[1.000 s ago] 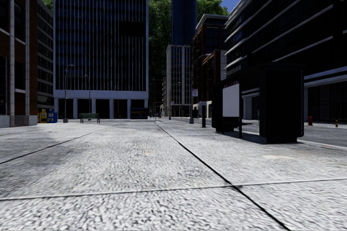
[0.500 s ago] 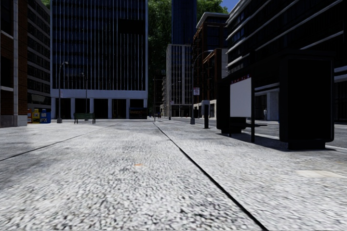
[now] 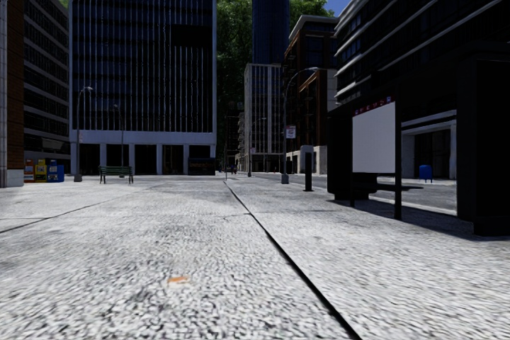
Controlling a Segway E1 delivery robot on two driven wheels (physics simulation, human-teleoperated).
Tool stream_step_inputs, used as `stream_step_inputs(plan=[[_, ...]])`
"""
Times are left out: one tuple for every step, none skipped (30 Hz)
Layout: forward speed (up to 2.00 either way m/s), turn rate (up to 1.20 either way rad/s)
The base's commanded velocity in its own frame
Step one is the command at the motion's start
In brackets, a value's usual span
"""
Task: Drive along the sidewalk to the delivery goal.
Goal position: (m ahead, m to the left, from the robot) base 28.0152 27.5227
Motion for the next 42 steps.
stream_step_inputs(plan=[[2.00, 0.00], [2.00, 0.00], [2.00, 0.00], [2.00, 0.00], [2.00, 0.00], [2.00, 0.00], [2.00, 0.00], [2.00, 0.00], [2.00, 0.00], [2.00, 0.00], [2.00, 0.00], [2.00, 0.00], [2.00, 0.00], [2.00, 0.00], [2.00, 0.00], [2.00, 0.00], [2.00, 0.00], [2.00, 0.00], [2.00, 0.00], [2.00, 0.00], [2.00, 0.00], [2.00, 0.00], [2.00, 0.00], [2.00, 0.00], [2.00, 0.00], [2.00, 0.00], [2.00, 0.00], [2.00, 0.00], [2.00, 0.00], [2.00, 0.00], [2.00, 0.00], [2.00, 0.00], [2.00, 0.00], [2.00, 0.00], [2.00, 0.00], [2.00, 0.00], [2.00, 0.00], [2.00, 0.00], [2.00, 0.00], [2.00, 0.00], [2.00, 0.00], [2.00, 0.00]])
